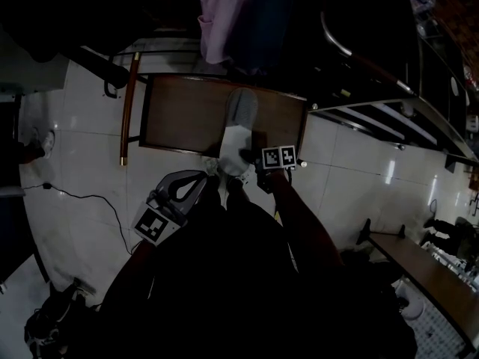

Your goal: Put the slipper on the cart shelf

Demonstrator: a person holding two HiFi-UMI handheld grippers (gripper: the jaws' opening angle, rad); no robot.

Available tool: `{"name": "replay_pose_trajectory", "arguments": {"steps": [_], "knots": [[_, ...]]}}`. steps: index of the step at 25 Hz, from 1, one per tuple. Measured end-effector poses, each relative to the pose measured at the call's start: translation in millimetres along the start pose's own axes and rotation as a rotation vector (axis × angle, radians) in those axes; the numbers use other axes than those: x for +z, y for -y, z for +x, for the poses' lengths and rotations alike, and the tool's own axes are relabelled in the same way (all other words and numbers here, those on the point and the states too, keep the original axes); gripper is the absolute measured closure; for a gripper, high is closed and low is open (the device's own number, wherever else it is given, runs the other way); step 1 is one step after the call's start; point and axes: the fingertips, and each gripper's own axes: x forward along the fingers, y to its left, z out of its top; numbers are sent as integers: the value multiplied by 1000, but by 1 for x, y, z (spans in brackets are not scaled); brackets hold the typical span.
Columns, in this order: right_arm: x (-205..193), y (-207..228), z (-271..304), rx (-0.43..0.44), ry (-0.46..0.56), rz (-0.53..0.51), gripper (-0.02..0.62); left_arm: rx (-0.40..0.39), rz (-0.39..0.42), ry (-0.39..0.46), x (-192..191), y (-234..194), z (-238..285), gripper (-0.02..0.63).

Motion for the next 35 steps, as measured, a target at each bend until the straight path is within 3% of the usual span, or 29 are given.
{"name": "replay_pose_trajectory", "arguments": {"steps": [6,13,21,35], "knots": [[-3,-20,-26,36,61,-48,531,-30,22,17,10,5,9,606],[-6,-58,-80,14,170,-329,531,-87,62,43,29,14,21,606],[5,-132,-144,115,310,-407,531,-110,101,81,54,18,27,606],[98,-279,-264,179,658,-739,531,-125,190,202,123,11,38,606]]}}
